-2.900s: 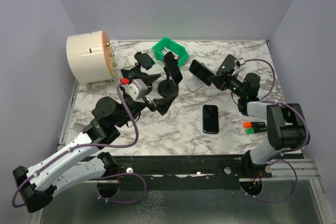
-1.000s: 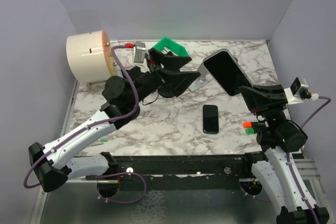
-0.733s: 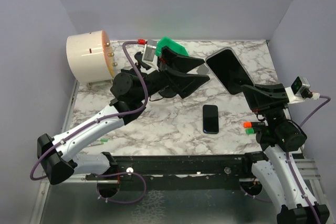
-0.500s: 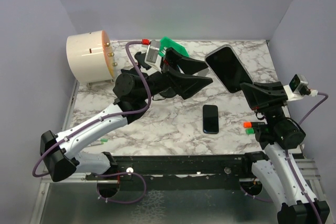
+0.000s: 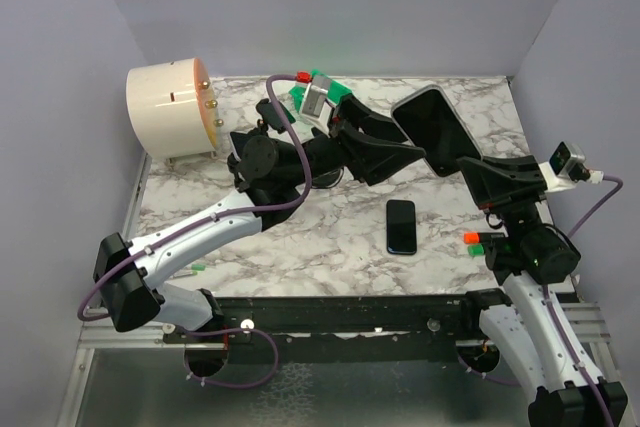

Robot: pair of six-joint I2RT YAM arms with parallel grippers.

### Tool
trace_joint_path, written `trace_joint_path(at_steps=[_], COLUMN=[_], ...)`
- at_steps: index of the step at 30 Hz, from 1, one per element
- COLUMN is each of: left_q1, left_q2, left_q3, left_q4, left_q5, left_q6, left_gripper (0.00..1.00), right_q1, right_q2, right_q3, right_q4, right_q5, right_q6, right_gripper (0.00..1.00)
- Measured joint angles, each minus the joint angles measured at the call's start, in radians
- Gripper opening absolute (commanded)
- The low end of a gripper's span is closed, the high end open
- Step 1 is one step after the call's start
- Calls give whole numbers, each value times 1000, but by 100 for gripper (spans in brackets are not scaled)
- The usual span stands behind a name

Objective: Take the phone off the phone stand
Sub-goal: Place the phone at the center of the board.

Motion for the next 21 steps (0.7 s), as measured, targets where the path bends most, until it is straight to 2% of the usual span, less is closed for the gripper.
trace_joint_path(at_steps=[11, 21], left_q1=[-8, -10], left_q2=[12, 25], left_q3=[13, 19], left_q4=[3, 3], left_q5=[-6, -21], left_q6=[-6, 13], left_gripper=[34, 3], right_q1=[7, 15], right_q2=[-16, -27], right_q3=[-13, -13], right_q4=[0, -2], right_q5=[2, 0], right_q6=[-1, -2], right_gripper=[0, 2])
